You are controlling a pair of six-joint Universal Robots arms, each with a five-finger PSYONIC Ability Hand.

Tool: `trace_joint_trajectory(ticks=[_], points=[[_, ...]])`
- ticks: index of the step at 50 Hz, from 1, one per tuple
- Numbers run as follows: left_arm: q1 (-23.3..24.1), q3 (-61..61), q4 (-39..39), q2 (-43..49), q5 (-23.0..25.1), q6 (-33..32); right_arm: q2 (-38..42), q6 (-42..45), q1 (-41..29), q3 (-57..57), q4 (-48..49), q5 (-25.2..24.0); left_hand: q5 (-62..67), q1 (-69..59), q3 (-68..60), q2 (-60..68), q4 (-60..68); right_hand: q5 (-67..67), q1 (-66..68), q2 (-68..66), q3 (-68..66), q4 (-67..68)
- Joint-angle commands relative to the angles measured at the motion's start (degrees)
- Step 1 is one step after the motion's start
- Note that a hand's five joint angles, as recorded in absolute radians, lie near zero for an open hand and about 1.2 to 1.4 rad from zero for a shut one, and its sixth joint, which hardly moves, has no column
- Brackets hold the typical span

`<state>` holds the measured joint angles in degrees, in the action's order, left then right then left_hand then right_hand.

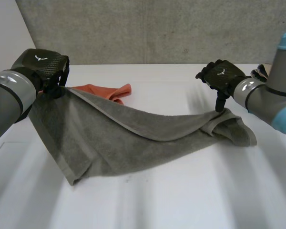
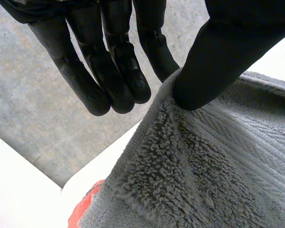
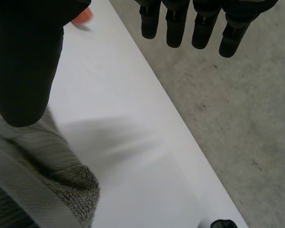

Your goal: Fold the laundry.

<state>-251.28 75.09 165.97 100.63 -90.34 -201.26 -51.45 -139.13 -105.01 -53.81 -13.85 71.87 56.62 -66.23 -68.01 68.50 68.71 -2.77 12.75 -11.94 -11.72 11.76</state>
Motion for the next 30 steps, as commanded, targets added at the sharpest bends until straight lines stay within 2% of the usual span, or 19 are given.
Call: trace_joint_trajectory(ticks=[1,7,15,23,30], points=[[0.3,-0.1,1.5,0.6,-0.1,0.0,-9.7,7.3,0.5,-13.7,1.8,-5.2,13.4,-13.8,-12.0,11.5,11.3,-9.8,9.8,-10.7,-10.9,10.8],[0.1,0.0,2.6,1.1,-0.2,-0.4,-10.2,17.3,1.6,-19.9,2.3,-8.1,13.4,-13.8,-12.0,11.5,11.3,-27.0,27.0,-27.8,-28.0,28.0],[-0.8,-0.1,3.1,3.2,0.2,-1.6,-8.5,27.5,3.5,-25.2,4.2,-12.8,13.4,-13.8,-12.0,11.5,11.3,-27.7,27.7,-28.5,-28.7,28.7],[-2.0,-0.7,5.3,6.6,0.4,-1.8,-4.4,30.1,4.2,-26.8,13.6,-15.2,13.4,-13.8,-12.0,11.5,11.3,-27.7,27.7,-28.5,-28.7,28.7],[-2.3,-2.1,6.1,9.6,0.4,-1.8,0.2,29.7,4.2,-25.4,19.1,-15.2,13.4,-13.8,-12.0,11.5,11.3,-34.7,34.7,-35.6,-35.8,35.7]])
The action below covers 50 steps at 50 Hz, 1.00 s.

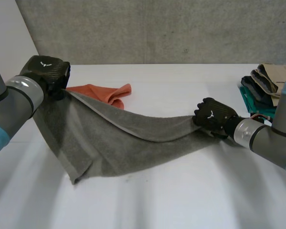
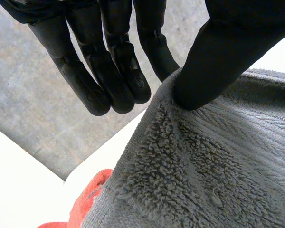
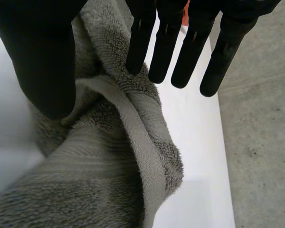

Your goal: Fold the laundry.

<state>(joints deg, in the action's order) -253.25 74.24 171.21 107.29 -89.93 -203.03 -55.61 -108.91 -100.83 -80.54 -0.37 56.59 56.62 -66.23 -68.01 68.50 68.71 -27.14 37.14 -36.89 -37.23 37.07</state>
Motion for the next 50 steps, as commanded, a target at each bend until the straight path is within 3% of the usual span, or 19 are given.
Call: trace_joint_trajectory(ticks=[1,3,6,11,13,14,17,18,21,24,28,33,41,44,46,50], points=[[-0.3,-1.5,1.1,3.3,0.0,0.0,4.9,-0.7,0.0,1.7,6.1,0.0,13.4,-13.8,-12.0,11.5,11.3,-11.9,11.9,-12.1,-11.8,11.9],[-0.3,-1.8,1.1,4.1,0.0,-0.1,5.9,-0.7,0.0,2.5,7.0,-0.1,13.4,-13.8,-12.0,11.5,11.3,-16.9,16.9,-17.2,-16.8,17.0],[-0.3,-2.9,1.8,6.3,0.0,-0.3,7.1,-1.3,-0.1,4.1,9.3,-0.2,13.4,-13.8,-12.0,11.5,11.3,-42.8,42.8,-43.1,-42.7,42.9],[-0.5,-6.6,3.3,10.7,-0.1,-1.2,7.3,-12.4,0.1,8.1,15.4,0.3,13.4,-13.8,-12.0,11.5,11.3,-42.9,42.9,-43.1,-42.8,42.9],[-0.5,-11.2,4.8,13.4,-0.1,-2.1,7.1,-24.9,0.5,12.4,20.4,1.9,13.4,-13.8,-12.0,11.5,11.3,-42.9,42.9,-43.1,-42.8,42.9],[-0.5,-15.8,6.3,14.9,-0.1,-2.9,6.6,-34.2,1.1,16.0,23.9,4.6,13.4,-13.8,-12.0,11.5,11.3,-42.9,42.9,-43.1,-42.8,42.9],[-0.2,-24.3,9.0,17.0,-0.4,-3.8,6.4,-47.2,2.0,22.7,28.4,10.6,13.4,-13.8,-12.0,11.5,11.3,-42.9,42.9,-43.1,-42.8,42.9],[0.2,-30.4,11.5,18.2,-0.9,-3.8,7.1,-54.6,2.6,27.8,30.2,15.5,13.4,-13.8,-12.0,11.5,11.3,-42.9,42.9,-43.1,-42.8,42.9],[0.5,-41.1,17.1,19.0,-2.0,-3.2,9.1,-63.1,3.4,38.8,29.0,23.7,13.4,-13.8,-12.0,11.5,11.3,-42.9,42.9,-43.1,-42.8,42.9],[0.5,-48.0,23.4,18.5,-3.8,-1.0,10.3,-66.9,3.9,48.2,25.5,26.5,13.4,-13.8,-12.0,11.5,11.3,-42.9,42.9,-43.1,-42.8,42.9],[0.6,-47.5,28.5,16.6,-6.0,3.2,10.8,-72.0,4.0,55.0,20.4,25.9,13.4,-13.8,-12.0,11.5,11.3,-42.9,42.9,-43.1,-42.8,42.9],[0.2,-40.2,28.8,14.4,-5.6,5.5,8.9,-76.8,4.4,54.3,16.9,23.0,13.4,-13.8,-12.0,11.5,11.3,-42.9,42.9,-43.1,-42.8,42.9],[-2.1,-19.2,29.9,11.4,-3.7,5.4,4.8,-77.4,6.6,40.9,15.1,17.1,13.4,-13.8,-12.0,11.5,11.3,-42.9,42.9,-43.1,-42.8,42.9],[-2.8,-10.8,31.1,11.4,-2.0,4.7,3.1,-76.5,7.7,32.6,12.7,12.5,13.4,-13.8,-12.0,11.5,11.3,-42.9,42.9,-43.1,-42.8,42.9],[-3.1,-4.3,31.7,11.8,-0.2,3.7,2.0,-75.0,8.4,25.7,10.7,8.6,13.4,-13.8,-12.0,11.5,11.3,-42.9,42.9,-43.1,-42.8,42.9],[-3.9,4.5,31.6,13.5,3.5,0.3,1.0,-69.5,9.5,14.8,7.9,5.5,13.4,-13.8,-12.0,11.5,11.3,-42.9,42.9,-43.1,-42.8,42.9]])
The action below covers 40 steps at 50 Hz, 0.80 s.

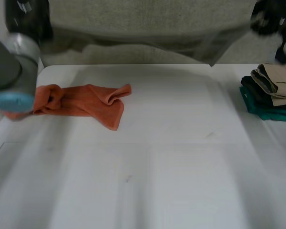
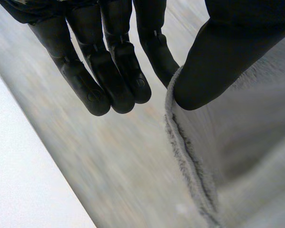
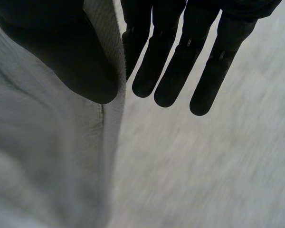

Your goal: Fold the laundry.

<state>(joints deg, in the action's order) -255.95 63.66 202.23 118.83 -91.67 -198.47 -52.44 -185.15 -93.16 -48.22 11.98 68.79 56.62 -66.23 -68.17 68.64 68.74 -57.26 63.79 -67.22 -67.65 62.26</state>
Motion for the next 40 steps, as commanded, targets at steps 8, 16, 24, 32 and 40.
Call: trace_joint_trajectory(ticks=[8,16,24,32,40], points=[[-1.7,23.3,-4.0,3.1,7.6,-15.1,-3.2,20.9,3.3,-29.8,-11.4,-5.1,13.4,-13.8,-11.8,11.4,11.3,-12.7,16.2,-12.8,-12.4,17.7],[-1.3,28.3,-18.3,-4.2,4.0,-23.4,-10.7,26.9,4.6,-33.0,-25.1,-5.0,13.4,-13.8,-11.8,11.4,11.3,-12.7,16.2,-12.8,-12.4,17.7],[-1.1,39.5,-44.9,-20.0,3.5,-29.4,-23.6,45.6,12.9,-36.8,-50.1,-5.6,13.4,-13.8,-11.8,11.4,11.3,-12.7,16.2,-12.8,-12.4,17.7],[-0.8,40.2,-51.9,-27.3,7.4,-31.8,-23.0,60.6,14.1,-39.4,-57.1,-6.0,13.4,-13.8,-11.8,11.4,11.3,-12.7,16.2,-12.8,-12.4,17.7],[-1.9,29.0,-37.6,-19.0,7.0,-31.4,-20.1,44.2,9.4,-37.9,-43.1,-6.0,13.4,-13.8,-11.8,11.4,11.3,-12.7,16.2,-12.8,-12.4,17.7]])
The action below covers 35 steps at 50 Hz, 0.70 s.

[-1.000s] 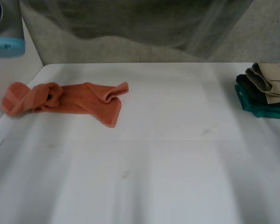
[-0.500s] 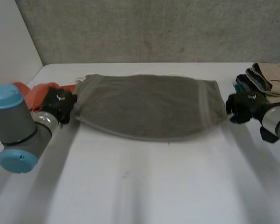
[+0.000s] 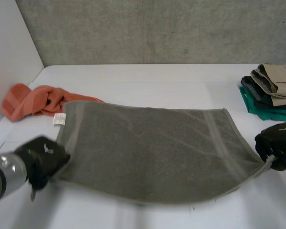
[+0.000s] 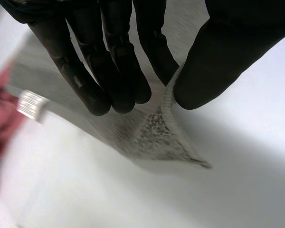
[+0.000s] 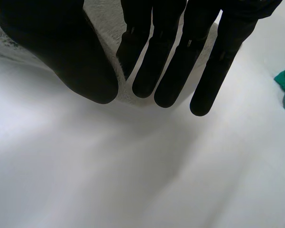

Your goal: Fold the laundry.

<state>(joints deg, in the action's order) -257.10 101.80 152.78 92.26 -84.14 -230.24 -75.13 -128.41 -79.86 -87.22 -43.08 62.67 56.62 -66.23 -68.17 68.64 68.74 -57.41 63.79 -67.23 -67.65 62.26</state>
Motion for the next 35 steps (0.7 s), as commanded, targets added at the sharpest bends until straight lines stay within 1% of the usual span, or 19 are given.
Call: trace_joint_trajectory(ticks=[1,4,6,7,8,9,13,16,17,25,28,33,34,35], points=[[-0.6,-11.8,14.0,10.2,-1.2,0.6,3.9,-15.2,-4.9,1.9,15.7,0.3,13.4,-13.8,-11.8,11.4,11.3,-12.6,16.2,-12.8,-12.4,17.7],[-0.3,-16.1,16.7,14.6,-2.3,0.7,5.9,-19.1,-7.1,3.5,20.4,1.7,13.4,-13.8,-11.8,11.4,11.3,-12.6,16.2,-12.8,-12.4,17.7],[0.3,-20.7,18.7,19.2,-3.4,0.8,8.2,-22.3,-8.7,5.2,24.3,4.3,13.4,-13.8,-11.8,11.4,11.3,-12.6,16.2,-12.8,-12.4,17.7],[0.6,-23.9,19.2,22.1,-3.7,0.8,10.2,-24.2,-9.9,6.9,26.5,7.0,13.4,-13.8,-11.8,11.4,11.3,-12.6,16.2,-12.8,-12.4,17.7],[0.8,-25.6,19.5,23.6,-4.0,0.8,11.1,-24.8,-10.2,7.8,27.3,8.2,13.4,-13.8,-11.8,11.4,11.3,-12.6,16.2,-12.8,-12.4,17.7],[1.0,-27.3,19.6,25.1,-4.2,0.8,13.1,-25.7,-11.1,9.7,28.5,10.5,13.4,-13.8,-11.8,11.4,11.3,-12.6,16.2,-12.8,-12.4,17.7],[1.9,-36.9,19.8,32.9,-5.2,1.1,18.2,-26.2,-13.3,14.3,30.8,14.9,13.4,-13.8,-11.8,11.4,11.3,-12.6,16.2,-12.8,-12.4,17.7],[2.3,-41.7,20.1,36.5,-5.9,1.2,21.0,-26.5,-14.4,17.1,32.0,16.8,13.4,-13.8,-11.8,11.4,11.3,-12.6,16.2,-12.8,-12.4,17.7],[2.7,-44.8,20.3,38.8,-5.8,1.3,23.0,-26.7,-15.3,19.0,33.0,17.9,13.4,-13.8,-11.8,11.4,11.3,-12.6,16.2,-12.8,-12.4,17.7],[4.3,-57.6,21.1,49.3,-6.1,0.8,31.7,-27.9,-18.9,27.2,39.2,21.5,13.4,-13.8,-11.8,11.4,11.3,-12.6,16.2,-12.8,-12.4,17.7],[4.4,-61.1,21.1,52.6,-6.6,0.6,34.5,-27.8,-19.9,29.8,42.2,23.2,13.4,-13.8,-11.8,11.4,11.3,-12.6,16.2,-12.8,-12.4,17.7],[4.1,-65.1,21.3,55.4,-6.9,1.2,38.1,-27.3,-20.9,33.7,44.9,25.4,12.9,-13.3,-11.3,10.9,10.8,-12.6,16.2,-12.8,-12.4,17.7],[4.2,-65.4,21.5,55.7,-6.8,1.3,38.6,-27.1,-21.0,34.3,44.9,25.7,-2.3,1.9,3.8,-4.3,-4.4,-12.6,16.2,-12.8,-12.4,17.7],[4.4,-65.8,21.8,55.9,-6.7,1.4,39.2,-26.8,-21.3,35.0,44.9,26.0,-24.2,23.8,25.8,-26.2,-26.3,10.4,-6.8,10.2,10.6,-5.3]])
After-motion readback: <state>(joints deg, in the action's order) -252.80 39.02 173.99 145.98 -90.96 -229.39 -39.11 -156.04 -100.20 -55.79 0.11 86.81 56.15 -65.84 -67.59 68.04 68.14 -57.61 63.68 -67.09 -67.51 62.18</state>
